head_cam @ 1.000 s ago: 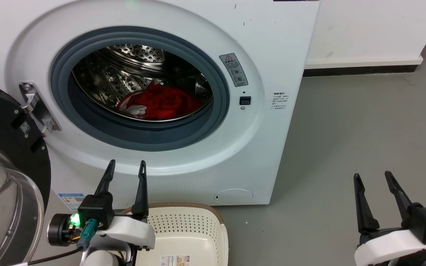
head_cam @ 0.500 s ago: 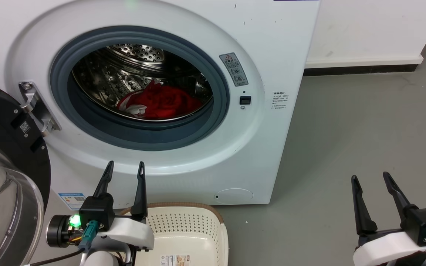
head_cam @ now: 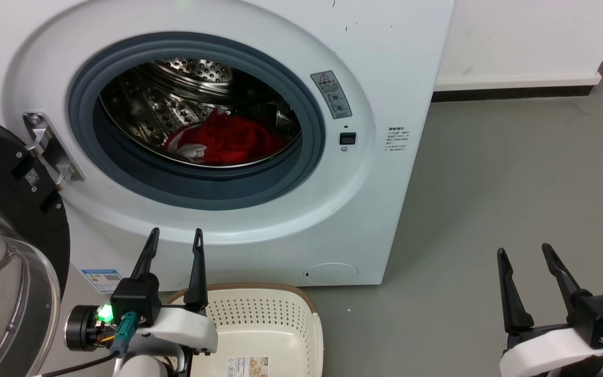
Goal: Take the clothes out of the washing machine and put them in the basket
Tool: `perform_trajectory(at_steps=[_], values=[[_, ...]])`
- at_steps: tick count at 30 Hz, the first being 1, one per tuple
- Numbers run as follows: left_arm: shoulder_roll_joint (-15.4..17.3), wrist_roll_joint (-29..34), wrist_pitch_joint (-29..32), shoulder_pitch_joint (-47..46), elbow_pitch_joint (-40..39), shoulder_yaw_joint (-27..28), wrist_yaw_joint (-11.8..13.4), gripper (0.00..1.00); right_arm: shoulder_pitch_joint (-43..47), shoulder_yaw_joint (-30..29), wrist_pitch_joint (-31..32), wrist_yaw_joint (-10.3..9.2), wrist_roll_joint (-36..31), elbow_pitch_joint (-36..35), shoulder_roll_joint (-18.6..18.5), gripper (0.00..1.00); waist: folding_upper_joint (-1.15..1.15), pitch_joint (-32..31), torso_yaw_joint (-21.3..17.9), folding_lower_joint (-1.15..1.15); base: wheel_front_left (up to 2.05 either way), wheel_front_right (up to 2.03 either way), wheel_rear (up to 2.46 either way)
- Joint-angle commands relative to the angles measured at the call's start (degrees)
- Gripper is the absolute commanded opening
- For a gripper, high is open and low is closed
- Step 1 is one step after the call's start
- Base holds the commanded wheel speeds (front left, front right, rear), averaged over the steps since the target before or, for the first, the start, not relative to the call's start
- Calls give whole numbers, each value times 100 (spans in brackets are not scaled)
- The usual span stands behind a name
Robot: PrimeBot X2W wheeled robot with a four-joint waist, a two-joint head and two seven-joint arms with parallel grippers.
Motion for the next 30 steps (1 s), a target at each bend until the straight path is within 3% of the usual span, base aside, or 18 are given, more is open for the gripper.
perform_trajectory(at_steps=[1, 8, 16, 30], values=[[-16, 30, -16, -73, 7, 19, 18, 100, -37, 5, 17, -3, -21, -31, -13, 100, 0, 35, -3, 0, 0, 0, 0], [-8, 88, -16, -509, 113, 86, 69, 100, -232, 62, -6, -4, -13, -104, -12, 100, 0, 392, -85, 0, 0, 0, 0], [206, 11, 52, -1629, 721, 211, -8, 100, -650, 226, -113, -4, 0, -171, -11, 100, 0, 1249, -433, 0, 0, 0, 0], [1355, 134, 1221, -3839, 1948, 393, -253, 100, -1464, 630, -585, -4, 406, 305, -6, 100, 0, 2682, -1329, 0, 0, 0, 0]])
